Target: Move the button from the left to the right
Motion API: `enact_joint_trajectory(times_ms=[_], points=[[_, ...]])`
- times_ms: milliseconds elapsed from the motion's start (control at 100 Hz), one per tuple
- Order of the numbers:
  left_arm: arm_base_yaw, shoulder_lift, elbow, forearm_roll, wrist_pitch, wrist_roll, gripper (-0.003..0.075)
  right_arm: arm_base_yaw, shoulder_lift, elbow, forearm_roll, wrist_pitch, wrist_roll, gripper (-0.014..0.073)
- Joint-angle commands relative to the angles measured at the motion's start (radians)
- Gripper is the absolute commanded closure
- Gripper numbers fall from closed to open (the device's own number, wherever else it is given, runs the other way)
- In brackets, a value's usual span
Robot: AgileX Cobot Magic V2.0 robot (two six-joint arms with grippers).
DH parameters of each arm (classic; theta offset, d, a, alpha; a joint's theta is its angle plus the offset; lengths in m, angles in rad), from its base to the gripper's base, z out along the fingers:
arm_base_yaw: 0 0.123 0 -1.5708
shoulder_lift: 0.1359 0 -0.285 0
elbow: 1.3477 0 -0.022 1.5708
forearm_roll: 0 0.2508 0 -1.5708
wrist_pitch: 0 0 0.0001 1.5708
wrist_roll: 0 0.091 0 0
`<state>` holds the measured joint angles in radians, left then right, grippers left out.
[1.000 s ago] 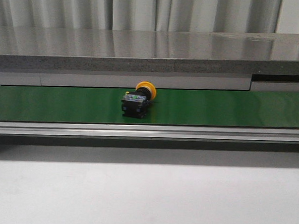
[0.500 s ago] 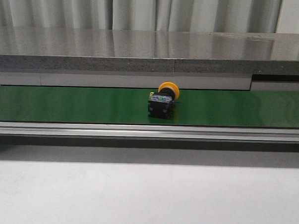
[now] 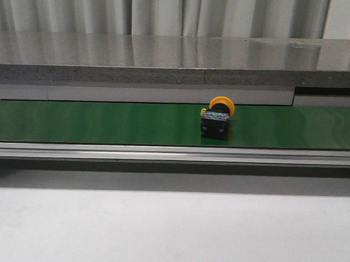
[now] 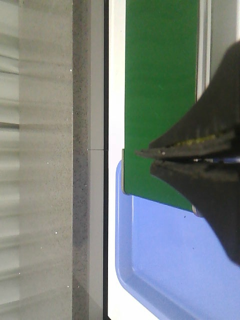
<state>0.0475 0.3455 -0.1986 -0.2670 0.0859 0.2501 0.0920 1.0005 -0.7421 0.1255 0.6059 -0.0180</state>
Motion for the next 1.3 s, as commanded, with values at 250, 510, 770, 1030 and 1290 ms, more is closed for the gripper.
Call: enact_joint_trajectory(times_ms=[250, 510, 770, 1030, 1290], points=[[-0.007, 0.007, -0.028, -0.012, -0.079, 0.002, 0.0741, 0.0, 0.027, -0.038, 0.131, -0.114, -0.001, 0.0124], [-0.007, 0.007, -0.028, -0.012, -0.079, 0.002, 0.0741, 0.046, 0.203, -0.125, 0.161, -0.124, -0.014, 0.0124], [-0.007, 0.007, -0.028, -0.012, -0.079, 0.002, 0.0741, 0.114, 0.39, -0.26, 0.153, -0.15, -0.026, 0.0124], [-0.007, 0.007, -0.028, -0.012, -0.079, 0.002, 0.0741, 0.118, 0.532, -0.348, 0.147, -0.157, -0.067, 0.0118], [-0.007, 0.007, -0.028, -0.012, -0.079, 0.002, 0.0741, 0.118, 0.609, -0.363, 0.099, -0.18, -0.067, 0.0079]])
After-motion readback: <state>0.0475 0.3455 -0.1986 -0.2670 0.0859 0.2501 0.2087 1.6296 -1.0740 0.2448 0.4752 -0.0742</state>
